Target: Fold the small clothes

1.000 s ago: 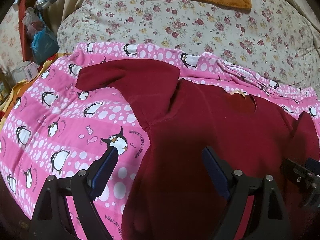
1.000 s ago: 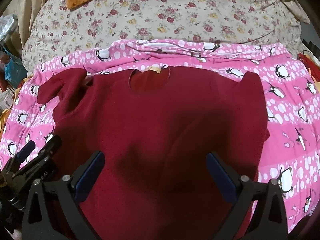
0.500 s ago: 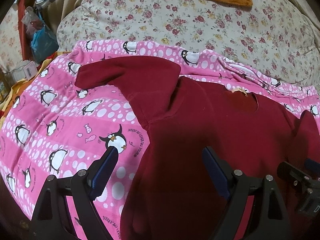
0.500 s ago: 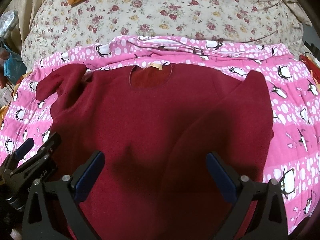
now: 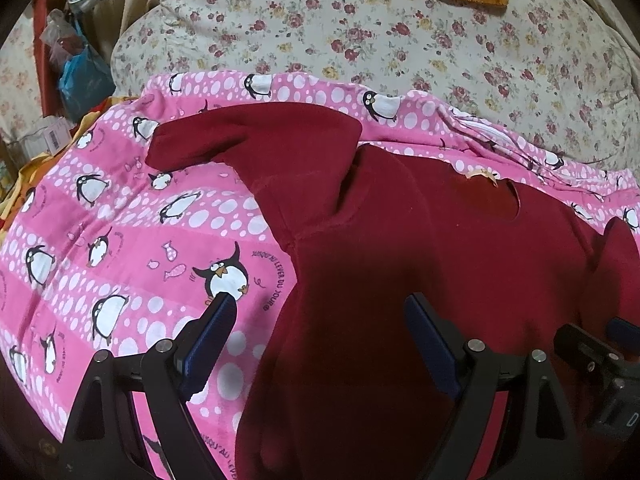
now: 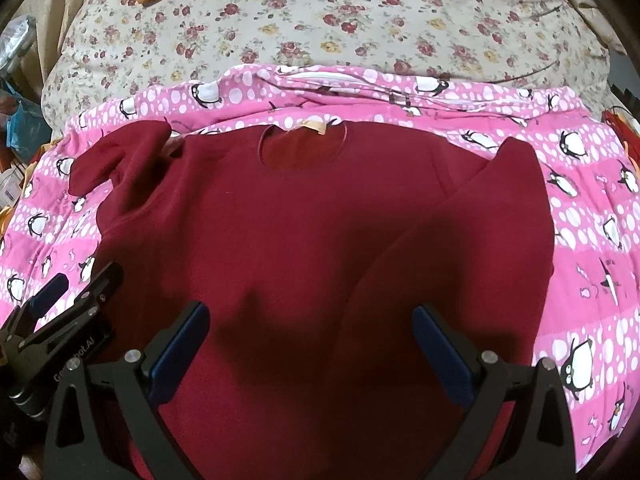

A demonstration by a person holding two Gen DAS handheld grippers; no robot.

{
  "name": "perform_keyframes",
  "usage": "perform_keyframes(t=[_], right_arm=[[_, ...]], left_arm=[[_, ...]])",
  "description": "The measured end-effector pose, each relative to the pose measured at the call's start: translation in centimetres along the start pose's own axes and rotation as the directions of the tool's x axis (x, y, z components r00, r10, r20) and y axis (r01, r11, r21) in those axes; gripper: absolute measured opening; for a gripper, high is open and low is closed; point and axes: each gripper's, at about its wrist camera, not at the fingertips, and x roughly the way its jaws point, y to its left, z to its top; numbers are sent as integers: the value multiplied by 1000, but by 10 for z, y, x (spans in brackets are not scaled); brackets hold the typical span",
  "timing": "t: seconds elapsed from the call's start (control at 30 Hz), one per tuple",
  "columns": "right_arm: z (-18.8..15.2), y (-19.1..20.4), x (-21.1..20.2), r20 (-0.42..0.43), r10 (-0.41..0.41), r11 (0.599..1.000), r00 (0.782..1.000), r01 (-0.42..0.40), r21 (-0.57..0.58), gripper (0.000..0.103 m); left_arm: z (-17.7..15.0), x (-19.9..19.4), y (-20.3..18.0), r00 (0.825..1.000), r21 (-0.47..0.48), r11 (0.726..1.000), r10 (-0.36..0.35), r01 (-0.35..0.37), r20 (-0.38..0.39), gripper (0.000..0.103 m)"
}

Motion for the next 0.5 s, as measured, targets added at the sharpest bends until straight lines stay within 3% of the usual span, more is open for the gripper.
perform_keyframes(t=[0.5], right_arm=[[-1,1,9,-17,-14,1000,1000,13,-13,103]], left_arm=[[2,2,7,1000,-39,999,-10,10,8,69]])
